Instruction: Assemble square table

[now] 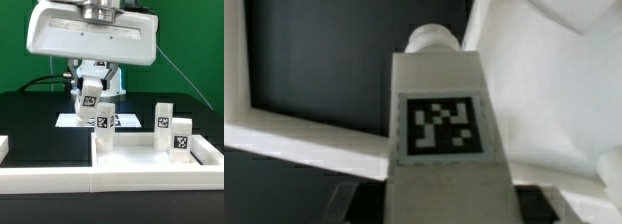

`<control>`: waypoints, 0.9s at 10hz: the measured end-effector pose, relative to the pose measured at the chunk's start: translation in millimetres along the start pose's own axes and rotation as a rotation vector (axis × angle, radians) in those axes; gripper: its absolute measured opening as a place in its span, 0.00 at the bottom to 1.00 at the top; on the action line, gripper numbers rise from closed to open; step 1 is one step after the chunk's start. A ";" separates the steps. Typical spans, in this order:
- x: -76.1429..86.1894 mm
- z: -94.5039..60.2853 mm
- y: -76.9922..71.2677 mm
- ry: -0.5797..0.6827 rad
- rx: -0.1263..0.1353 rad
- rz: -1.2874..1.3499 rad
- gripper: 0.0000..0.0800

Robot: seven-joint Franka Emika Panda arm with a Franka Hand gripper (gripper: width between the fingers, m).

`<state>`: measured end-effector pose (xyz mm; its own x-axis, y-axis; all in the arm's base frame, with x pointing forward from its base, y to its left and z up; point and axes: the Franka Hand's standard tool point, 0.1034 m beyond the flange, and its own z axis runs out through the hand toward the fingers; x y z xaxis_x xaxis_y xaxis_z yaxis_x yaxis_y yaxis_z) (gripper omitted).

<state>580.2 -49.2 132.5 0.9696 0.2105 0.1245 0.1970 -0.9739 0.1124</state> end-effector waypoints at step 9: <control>24.9 -0.2 -0.7 0.231 -0.055 -0.001 0.36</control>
Offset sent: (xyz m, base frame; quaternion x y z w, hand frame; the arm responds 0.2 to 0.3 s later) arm 0.0000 0.0000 0.0000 0.0000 0.0000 0.0000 1.0000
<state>604.1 -43.3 135.7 0.9093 0.2313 0.3460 0.1837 -0.9690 0.1650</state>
